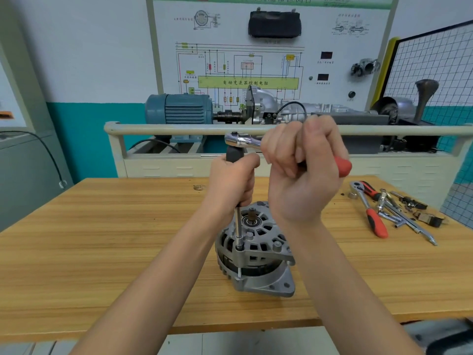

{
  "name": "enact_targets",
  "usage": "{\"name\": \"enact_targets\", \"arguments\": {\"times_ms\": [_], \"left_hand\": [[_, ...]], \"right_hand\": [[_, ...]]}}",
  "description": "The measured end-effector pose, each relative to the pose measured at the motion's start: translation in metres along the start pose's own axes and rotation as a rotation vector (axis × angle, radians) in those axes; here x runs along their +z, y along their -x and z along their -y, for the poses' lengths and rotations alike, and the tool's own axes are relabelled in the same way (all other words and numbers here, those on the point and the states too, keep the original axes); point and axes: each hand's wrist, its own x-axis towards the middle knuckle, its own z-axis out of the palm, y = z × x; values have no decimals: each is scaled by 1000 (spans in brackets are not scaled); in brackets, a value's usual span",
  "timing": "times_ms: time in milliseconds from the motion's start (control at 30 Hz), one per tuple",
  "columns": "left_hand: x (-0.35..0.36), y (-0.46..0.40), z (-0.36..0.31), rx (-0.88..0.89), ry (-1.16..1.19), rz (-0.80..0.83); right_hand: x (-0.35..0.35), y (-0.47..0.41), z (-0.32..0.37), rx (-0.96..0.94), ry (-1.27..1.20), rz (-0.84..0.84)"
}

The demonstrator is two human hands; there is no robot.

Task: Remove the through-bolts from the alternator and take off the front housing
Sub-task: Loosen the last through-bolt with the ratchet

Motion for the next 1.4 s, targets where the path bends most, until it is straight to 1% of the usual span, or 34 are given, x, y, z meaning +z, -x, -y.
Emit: {"name": "enact_targets", "arguments": {"times_ms": [33,100,167,267,333,400,500,600,700,767,833,900,1100,1200,1267,1333,1400], "left_hand": [[-1,0,0,5,-5,2],[-4,0,0,13,-16,47],[-8,0,0,39,-21,125],[-11,1,-2,46,2,316],[-11,-1,-5,-4,38,453],[-12,-3,-7,-69,95,520],[-15,-4,-6,-119,126,500],[-11,-2,-4,-80,75,340],[-4,-1,-3,-54,42,168],[-1,1,-3,-25,14,97],[1,3,-3,1,0,46],[0,3,-3,12,-3,32],[-8,2,-3,36,-14,111],[-11,3,-3,45,16,200],[-10,3,-6,11,42,291],[-9,0,-9,-31,71,355],[-8,-2,-10,-66,94,369]], "right_hand": [[-2,-1,0,14,-28,-7],[-11,-8,1,96,-159,-53],[-24,-18,2,259,-348,-149],[-44,-31,-5,525,-718,-332],[-51,-36,-14,615,-877,-420],[-53,-37,-17,623,-884,-450],[-47,-30,-10,540,-740,-403],[-34,-21,1,403,-502,-333],[-14,-7,7,191,-197,-188],[-3,2,6,12,-5,-80],[2,8,6,-62,78,-15],[-1,5,5,-14,10,-52],[-27,-20,-1,290,-370,-141],[-44,-28,-9,469,-644,-274],[-51,-34,-18,560,-819,-390],[-55,-37,-26,603,-878,-471],[-55,-36,-27,592,-856,-477]]}}
